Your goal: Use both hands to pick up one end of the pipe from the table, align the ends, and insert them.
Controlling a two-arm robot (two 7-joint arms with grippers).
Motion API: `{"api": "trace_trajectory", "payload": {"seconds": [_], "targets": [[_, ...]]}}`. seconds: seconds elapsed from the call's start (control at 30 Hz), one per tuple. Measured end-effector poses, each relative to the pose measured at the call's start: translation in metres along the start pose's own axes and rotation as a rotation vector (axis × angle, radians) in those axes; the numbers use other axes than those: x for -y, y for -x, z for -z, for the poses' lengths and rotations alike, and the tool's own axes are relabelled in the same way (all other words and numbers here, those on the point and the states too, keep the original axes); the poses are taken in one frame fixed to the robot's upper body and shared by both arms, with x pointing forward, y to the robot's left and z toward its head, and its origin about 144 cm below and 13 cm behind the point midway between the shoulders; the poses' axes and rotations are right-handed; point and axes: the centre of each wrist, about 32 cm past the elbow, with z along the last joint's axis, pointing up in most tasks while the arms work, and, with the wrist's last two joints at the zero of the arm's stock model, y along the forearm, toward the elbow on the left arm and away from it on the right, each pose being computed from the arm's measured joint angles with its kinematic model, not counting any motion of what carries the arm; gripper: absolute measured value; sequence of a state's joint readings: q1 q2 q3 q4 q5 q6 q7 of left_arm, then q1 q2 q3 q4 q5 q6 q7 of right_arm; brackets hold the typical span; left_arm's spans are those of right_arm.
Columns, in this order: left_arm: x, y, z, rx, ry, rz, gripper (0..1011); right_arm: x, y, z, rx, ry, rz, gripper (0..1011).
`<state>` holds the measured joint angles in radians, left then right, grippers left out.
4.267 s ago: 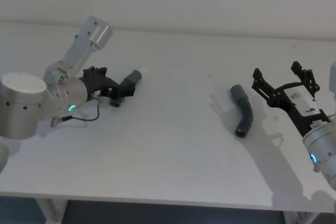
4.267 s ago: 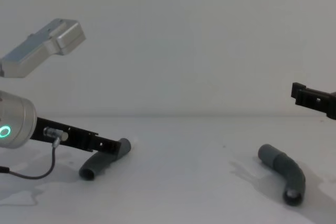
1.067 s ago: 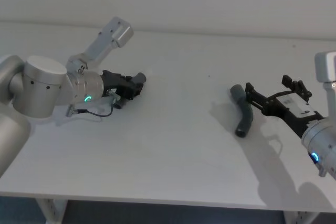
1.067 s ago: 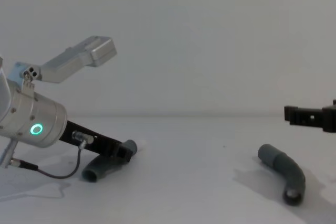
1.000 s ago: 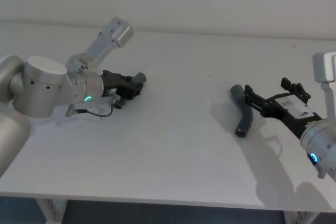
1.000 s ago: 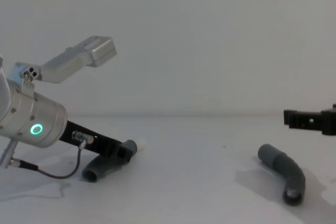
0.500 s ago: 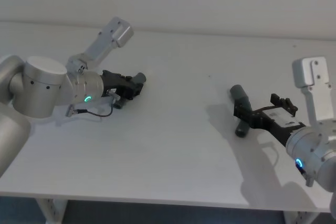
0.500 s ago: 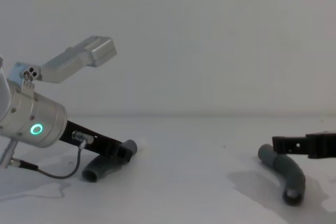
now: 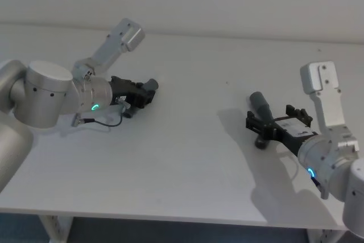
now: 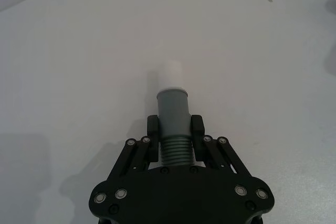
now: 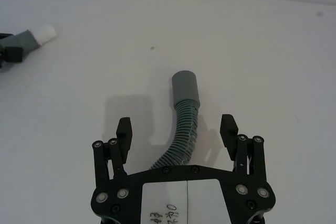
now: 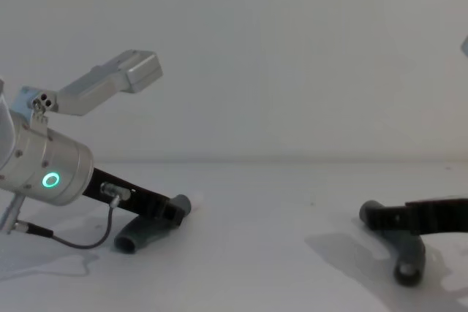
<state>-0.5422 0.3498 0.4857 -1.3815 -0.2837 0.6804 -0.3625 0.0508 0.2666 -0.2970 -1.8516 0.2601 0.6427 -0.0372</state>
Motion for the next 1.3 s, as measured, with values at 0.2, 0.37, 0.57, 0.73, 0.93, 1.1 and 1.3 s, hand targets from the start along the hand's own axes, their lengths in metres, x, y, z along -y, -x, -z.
{"api": "trace_trajectory", "payload": {"seconds": [0.2, 0.37, 0.57, 0.73, 0.93, 1.1, 1.3], "targets": [[0.000, 0.000, 0.000, 0.000, 0.000, 0.000, 351, -0.008, 0.003, -0.003, -0.007, 0.027, 0.011, 1002], [0.000, 0.000, 0.000, 0.000, 0.000, 0.000, 351, -0.014, 0.005, -0.004, -0.017, 0.045, 0.020, 1001], [0.000, 0.000, 0.000, 0.000, 0.000, 0.000, 351, -0.022, 0.007, -0.006, -0.036, 0.068, 0.032, 1001], [0.000, 0.000, 0.000, 0.000, 0.000, 0.000, 351, -0.025, 0.009, -0.007, -0.045, 0.083, 0.037, 1002], [0.000, 0.000, 0.000, 0.000, 0.000, 0.000, 351, -0.030, 0.010, -0.007, -0.054, 0.098, 0.046, 1002], [0.000, 0.000, 0.000, 0.000, 0.000, 0.000, 351, -0.034, 0.011, -0.007, -0.061, 0.109, 0.052, 1002], [0.000, 0.000, 0.000, 0.000, 0.000, 0.000, 351, -0.037, 0.012, -0.006, -0.068, 0.118, 0.056, 931]]}}
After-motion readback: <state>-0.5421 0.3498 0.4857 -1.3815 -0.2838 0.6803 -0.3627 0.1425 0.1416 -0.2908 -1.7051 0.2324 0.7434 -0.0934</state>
